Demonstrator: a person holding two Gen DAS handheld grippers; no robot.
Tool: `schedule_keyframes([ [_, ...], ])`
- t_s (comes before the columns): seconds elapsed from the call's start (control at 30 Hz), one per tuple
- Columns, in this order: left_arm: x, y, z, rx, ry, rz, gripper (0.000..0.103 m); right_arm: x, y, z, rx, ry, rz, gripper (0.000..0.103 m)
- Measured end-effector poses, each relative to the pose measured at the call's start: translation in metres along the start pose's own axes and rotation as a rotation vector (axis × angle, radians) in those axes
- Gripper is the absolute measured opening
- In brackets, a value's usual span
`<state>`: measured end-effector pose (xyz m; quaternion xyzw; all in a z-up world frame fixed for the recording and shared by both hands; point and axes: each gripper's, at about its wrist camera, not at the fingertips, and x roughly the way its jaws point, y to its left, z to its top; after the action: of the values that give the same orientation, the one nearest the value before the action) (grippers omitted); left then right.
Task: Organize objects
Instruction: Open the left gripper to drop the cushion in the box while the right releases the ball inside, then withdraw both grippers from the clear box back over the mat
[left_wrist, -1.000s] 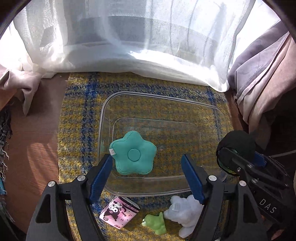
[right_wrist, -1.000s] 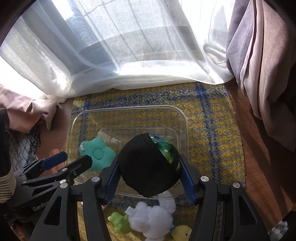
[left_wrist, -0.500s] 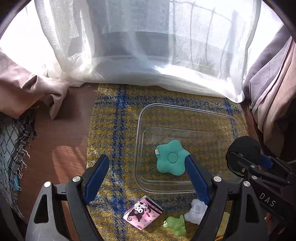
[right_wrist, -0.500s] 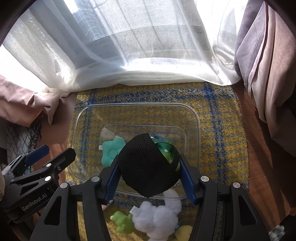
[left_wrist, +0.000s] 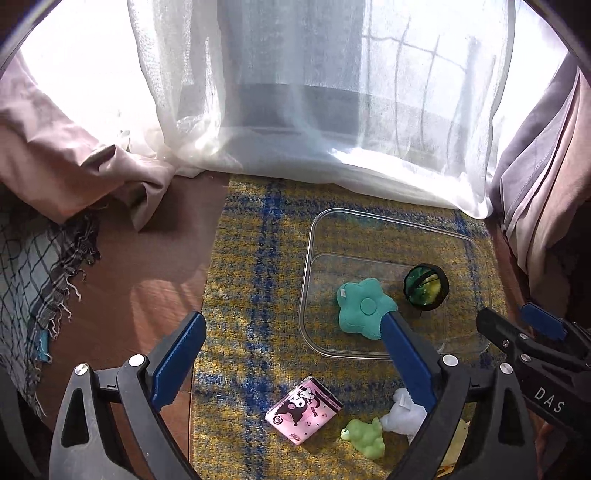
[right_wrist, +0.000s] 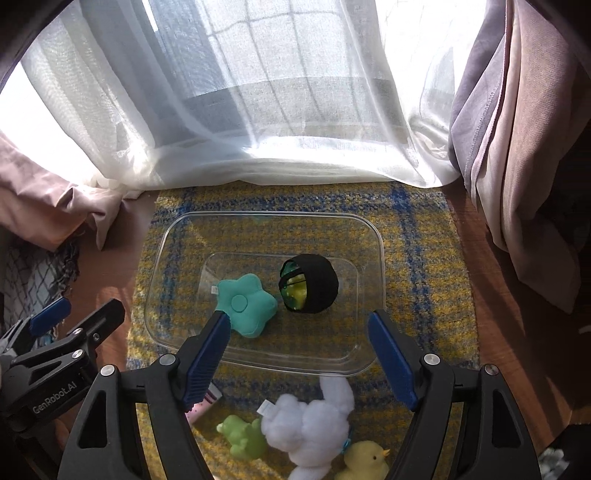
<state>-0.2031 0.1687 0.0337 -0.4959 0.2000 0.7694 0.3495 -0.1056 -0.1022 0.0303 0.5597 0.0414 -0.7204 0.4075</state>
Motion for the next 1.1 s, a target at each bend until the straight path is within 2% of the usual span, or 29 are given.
schedule_keyframes([
  [0.1,-0.007,0.003,-0.007,-0.001,-0.009,-0.003,0.1,-0.007,0.001,-0.009,0.003,-0.01,-0.004,0.077],
  [0.13,-0.01,0.003,-0.01,-0.003,-0.011,0.001,0.1,-0.008,0.001,-0.016,-0.152,0.073,0.059,0.077],
  [0.67,-0.046,0.024,-0.047,0.037,-0.06,0.001,0.1,-0.06,0.01,-0.065,-0.134,-0.024,0.034,0.077],
  [1.1,-0.065,0.028,-0.079,0.099,-0.08,-0.055,0.1,-0.086,0.014,-0.109,-0.074,-0.057,0.008,0.077],
])
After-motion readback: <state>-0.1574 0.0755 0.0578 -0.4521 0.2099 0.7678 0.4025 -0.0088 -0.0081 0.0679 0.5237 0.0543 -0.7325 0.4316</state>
